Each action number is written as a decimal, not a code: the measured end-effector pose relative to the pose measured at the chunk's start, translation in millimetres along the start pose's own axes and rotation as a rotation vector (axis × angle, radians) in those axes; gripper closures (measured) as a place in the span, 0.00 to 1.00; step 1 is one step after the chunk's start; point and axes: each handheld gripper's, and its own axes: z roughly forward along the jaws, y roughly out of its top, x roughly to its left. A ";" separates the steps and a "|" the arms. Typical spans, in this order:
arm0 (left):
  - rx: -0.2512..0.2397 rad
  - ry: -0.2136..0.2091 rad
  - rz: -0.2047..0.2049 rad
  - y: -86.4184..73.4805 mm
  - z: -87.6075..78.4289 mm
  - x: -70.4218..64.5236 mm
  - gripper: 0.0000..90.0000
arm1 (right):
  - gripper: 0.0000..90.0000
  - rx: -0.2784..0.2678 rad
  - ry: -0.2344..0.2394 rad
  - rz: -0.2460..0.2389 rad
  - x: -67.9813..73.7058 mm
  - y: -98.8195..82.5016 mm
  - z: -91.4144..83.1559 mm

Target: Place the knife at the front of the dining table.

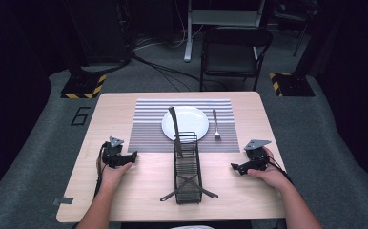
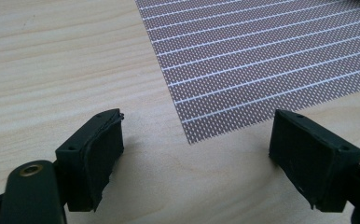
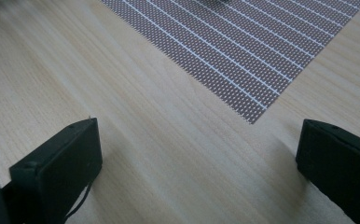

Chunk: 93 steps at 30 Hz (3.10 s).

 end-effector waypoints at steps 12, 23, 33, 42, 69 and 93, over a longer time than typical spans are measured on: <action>0.019 -0.030 -0.069 6.1 -10.9 -6.6 0.44 | 0.00 0.002 0.002 0.000 -0.1 -0.1 -0.1; 0.027 -0.056 -0.048 16.4 -25.2 -17.7 0.48 | 0.00 0.002 0.002 0.002 0.1 -0.1 -0.1; 0.010 -0.073 -0.030 27.9 -34.7 -28.8 0.51 | 0.00 0.004 0.003 -0.011 -0.7 -0.2 -0.3; 0.010 -0.108 -0.028 43.5 -45.6 -39.0 0.53 | 0.00 0.004 0.003 -0.010 -0.6 -0.2 -0.3; -0.062 -0.249 0.034 86.0 -71.8 -86.0 0.60 | 0.00 0.003 0.001 -0.013 -0.8 -0.3 -0.3; -0.091 -0.340 0.119 115.3 -72.0 -123.8 0.60 | 0.00 0.003 0.001 -0.013 -0.8 -0.3 -0.3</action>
